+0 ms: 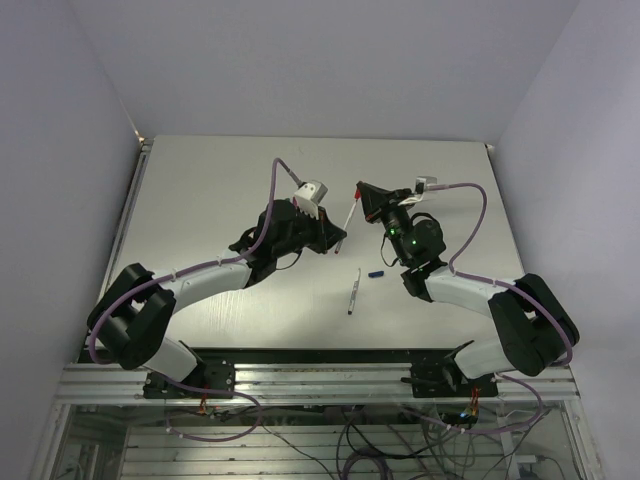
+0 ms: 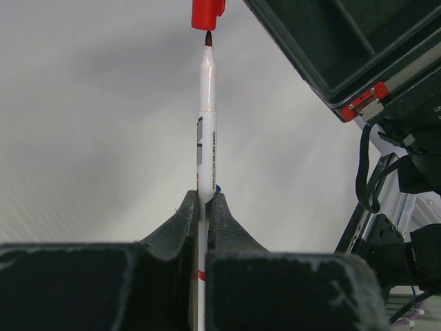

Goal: Insert the pens into the pen caps

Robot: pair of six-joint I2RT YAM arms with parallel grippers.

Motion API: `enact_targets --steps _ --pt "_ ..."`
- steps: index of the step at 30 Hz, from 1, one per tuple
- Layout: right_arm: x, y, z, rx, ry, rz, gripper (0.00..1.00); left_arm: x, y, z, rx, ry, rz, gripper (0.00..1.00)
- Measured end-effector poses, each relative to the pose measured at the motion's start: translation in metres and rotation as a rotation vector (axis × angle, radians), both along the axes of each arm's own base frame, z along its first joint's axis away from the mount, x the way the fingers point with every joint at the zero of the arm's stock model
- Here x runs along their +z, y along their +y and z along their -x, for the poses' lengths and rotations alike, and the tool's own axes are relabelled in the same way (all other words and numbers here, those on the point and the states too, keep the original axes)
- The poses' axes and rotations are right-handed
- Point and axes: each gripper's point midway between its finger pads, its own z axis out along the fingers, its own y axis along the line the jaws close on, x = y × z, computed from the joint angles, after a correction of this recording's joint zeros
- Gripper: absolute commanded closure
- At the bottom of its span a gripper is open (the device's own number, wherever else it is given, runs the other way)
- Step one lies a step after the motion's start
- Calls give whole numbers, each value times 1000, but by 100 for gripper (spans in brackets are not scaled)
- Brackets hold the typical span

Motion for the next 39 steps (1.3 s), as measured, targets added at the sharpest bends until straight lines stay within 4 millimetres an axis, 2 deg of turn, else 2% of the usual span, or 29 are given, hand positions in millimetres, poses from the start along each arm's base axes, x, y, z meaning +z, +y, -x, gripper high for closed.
enact_targets --steps 14,28,39 --pt "0 5 3 33 9 -14 100 4 1 -2 16 -7 21 93" --pt "-11 28 20 203 66 -25 100 7 4 -7 66 -11 69 93" --pt "-23 34 26 258 108 15 100 -1 6 -3 75 31 75 93"
